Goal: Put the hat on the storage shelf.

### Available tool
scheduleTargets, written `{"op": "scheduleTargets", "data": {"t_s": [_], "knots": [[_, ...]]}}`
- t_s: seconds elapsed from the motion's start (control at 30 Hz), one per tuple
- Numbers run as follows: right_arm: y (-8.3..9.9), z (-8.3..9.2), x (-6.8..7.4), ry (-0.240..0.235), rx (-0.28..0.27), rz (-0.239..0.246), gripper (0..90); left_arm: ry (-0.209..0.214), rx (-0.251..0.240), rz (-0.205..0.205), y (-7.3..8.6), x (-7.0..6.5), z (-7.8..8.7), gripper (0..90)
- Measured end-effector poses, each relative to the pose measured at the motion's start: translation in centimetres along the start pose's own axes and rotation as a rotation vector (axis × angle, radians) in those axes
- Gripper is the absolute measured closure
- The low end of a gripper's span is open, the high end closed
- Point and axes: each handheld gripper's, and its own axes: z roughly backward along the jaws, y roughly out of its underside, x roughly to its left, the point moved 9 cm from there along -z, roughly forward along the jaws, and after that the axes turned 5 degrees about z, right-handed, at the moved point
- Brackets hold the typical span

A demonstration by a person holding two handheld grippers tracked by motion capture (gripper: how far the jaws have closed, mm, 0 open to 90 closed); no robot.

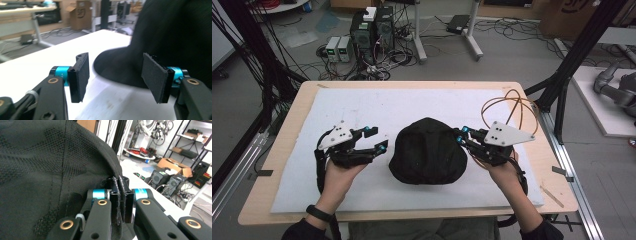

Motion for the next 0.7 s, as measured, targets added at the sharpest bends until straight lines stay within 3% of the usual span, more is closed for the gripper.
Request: {"op": "scheduleTargets", "data": {"t_s": [0.13, 0.3, 0.47, 0.7], "knots": [[-1.4, 0.4, -0.5, 0.019, -0.037, -0.016, 89.1, -0.039, 0.008, 0.017, 1.1, 1.3, 1.2, 34.9], [-3.5, 0.9, -2.0, 0.045, -0.073, -0.001, 89.1, -0.067, 0.028, 0.035, 2.3, 2.4, 1.9, 34.9], [-5.8, 1.9, -3.9, 0.085, -0.102, 0.009, 89.1, -0.073, 0.037, 0.046, 2.9, 2.9, 1.8, 34.9], [-8.7, 4.4, -7.6, 0.187, -0.120, 0.045, 89.1, -0.066, 0.048, 0.049, 3.2, 2.9, 1.3, 34.8]]}}
